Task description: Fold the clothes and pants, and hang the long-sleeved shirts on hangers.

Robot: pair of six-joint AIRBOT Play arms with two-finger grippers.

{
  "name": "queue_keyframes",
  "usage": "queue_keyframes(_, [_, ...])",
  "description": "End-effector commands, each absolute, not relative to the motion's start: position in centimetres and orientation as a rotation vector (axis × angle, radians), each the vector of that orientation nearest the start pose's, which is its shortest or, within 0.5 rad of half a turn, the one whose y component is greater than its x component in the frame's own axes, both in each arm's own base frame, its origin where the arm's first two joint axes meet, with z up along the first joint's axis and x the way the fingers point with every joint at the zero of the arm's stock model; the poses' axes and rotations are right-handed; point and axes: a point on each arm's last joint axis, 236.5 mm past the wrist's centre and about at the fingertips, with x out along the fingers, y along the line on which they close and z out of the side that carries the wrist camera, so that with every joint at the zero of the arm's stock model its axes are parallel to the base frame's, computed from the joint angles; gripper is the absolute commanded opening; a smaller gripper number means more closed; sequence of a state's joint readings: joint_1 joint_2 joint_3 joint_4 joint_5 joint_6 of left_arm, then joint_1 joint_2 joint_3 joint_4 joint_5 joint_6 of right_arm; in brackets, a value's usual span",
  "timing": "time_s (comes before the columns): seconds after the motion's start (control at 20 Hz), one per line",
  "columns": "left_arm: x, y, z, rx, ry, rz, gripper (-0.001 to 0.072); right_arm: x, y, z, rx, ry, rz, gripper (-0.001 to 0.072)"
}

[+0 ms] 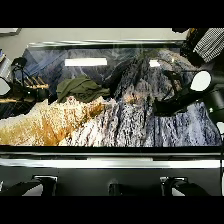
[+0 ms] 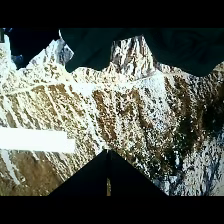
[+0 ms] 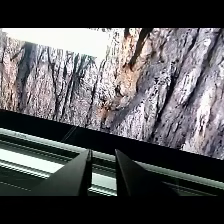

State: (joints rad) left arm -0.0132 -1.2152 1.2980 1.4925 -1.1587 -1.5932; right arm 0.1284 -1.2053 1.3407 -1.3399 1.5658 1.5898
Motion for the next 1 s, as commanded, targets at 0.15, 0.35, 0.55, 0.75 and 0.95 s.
queue_keyframes(0.15, [40.99,-2.24,8.69,-0.079,1.075,-0.048,0.0021,31.69,9.58,8.18,0.090,1.433,0.282,0.0192])
queue_keyframes(0.35, [40.99,-2.26,8.69,-0.079,1.075,-0.048,0.0021,31.69,9.58,8.18,0.090,1.433,0.282,0.0192])
queue_keyframes(0.55, [40.99,-2.24,8.69,-0.079,1.075,-0.048,0.0021,31.71,9.56,8.18,0.090,1.432,0.281,0.0191])
queue_keyframes(0.75, [40.99,-2.24,8.66,-0.079,1.076,-0.048,0.0020,32.33,9.64,8.28,0.094,1.406,0.280,0.0191])
queue_keyframes(0.95, [41.57,-2.23,8.96,-0.080,1.049,-0.047,0.0021,32.21,9.46,8.22,0.087,1.412,0.274,0.0192])
